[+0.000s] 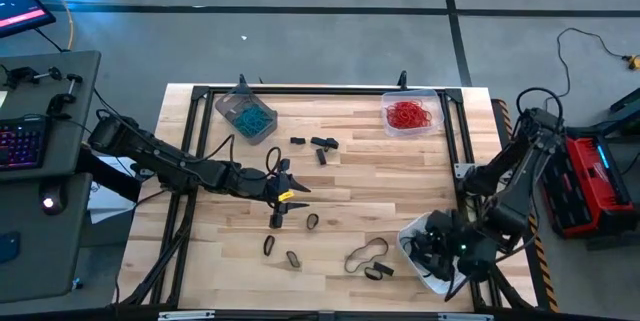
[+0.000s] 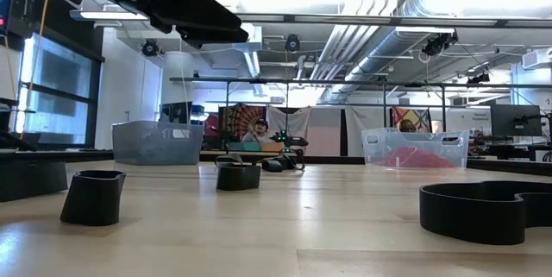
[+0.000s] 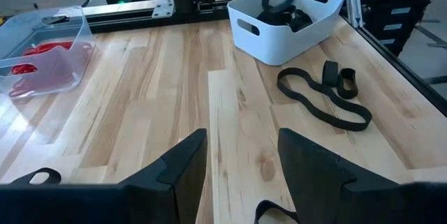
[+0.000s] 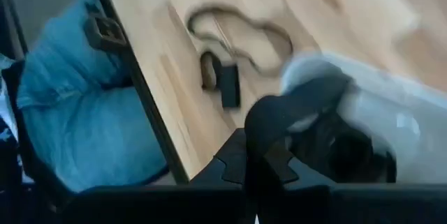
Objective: Sort rubber bands into baskets
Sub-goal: Put the black rubber band into the white bin
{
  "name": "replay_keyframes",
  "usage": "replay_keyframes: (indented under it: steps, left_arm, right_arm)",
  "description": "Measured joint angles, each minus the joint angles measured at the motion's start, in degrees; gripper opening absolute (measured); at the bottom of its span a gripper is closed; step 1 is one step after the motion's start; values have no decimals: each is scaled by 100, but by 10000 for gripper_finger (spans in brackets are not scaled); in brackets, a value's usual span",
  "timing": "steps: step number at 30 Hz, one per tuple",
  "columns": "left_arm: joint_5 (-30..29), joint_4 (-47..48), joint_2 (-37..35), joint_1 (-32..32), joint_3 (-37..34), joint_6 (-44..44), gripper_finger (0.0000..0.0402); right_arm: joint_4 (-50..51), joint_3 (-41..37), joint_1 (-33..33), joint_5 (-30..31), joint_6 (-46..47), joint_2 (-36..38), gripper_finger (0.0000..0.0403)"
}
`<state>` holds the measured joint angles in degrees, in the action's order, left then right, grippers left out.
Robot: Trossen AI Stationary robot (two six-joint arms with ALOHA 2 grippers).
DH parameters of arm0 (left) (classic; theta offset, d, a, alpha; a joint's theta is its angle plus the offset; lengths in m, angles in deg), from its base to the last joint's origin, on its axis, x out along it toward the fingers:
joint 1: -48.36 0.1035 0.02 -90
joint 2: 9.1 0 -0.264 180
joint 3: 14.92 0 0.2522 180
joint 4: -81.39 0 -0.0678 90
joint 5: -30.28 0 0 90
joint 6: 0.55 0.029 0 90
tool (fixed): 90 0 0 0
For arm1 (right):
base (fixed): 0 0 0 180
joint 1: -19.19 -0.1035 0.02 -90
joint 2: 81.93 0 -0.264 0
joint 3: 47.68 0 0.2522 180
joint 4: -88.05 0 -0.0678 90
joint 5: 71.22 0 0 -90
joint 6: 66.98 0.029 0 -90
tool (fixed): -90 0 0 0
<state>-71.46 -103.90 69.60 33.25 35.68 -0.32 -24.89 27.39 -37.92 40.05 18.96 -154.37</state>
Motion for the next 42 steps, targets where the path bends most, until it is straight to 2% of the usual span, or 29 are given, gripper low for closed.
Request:
replay_keyframes:
  steps: [5, 10, 17, 21, 27, 30, 36, 42]
  left_arm:
    - [0, 7, 0, 0, 0, 0, 170]
    - [0, 68, -2, 0, 0, 0, 170]
    - [2, 134, -2, 0, 0, -68, 170]
    - [74, 161, -2, 0, 0, -63, 170]
    - [83, 582, -4, -57, 0, -8, 170]
    - [80, 924, -7, -164, 0, -6, 170]
    - [51, 1730, -7, -517, 0, -177, 170]
    - [103, 2454, -7, -944, 0, -816, 170]
  right_arm:
    - [284, -258, -48, -677, 837, -129, 0]
    - [221, -526, 75, -1130, 1018, -483, 0]
    - [-128, -600, 353, -1716, 535, -1284, 6]
    - [-495, -594, 507, -1960, 119, -1562, 45]
    - [-551, -354, 701, -1756, -401, -1597, 135]
    - [-489, -112, 756, -1631, -788, -1597, 163]
    - [-72, 440, 768, -1071, -1066, -1595, 178]
    - [43, 881, 827, -431, -1904, -1592, 178]
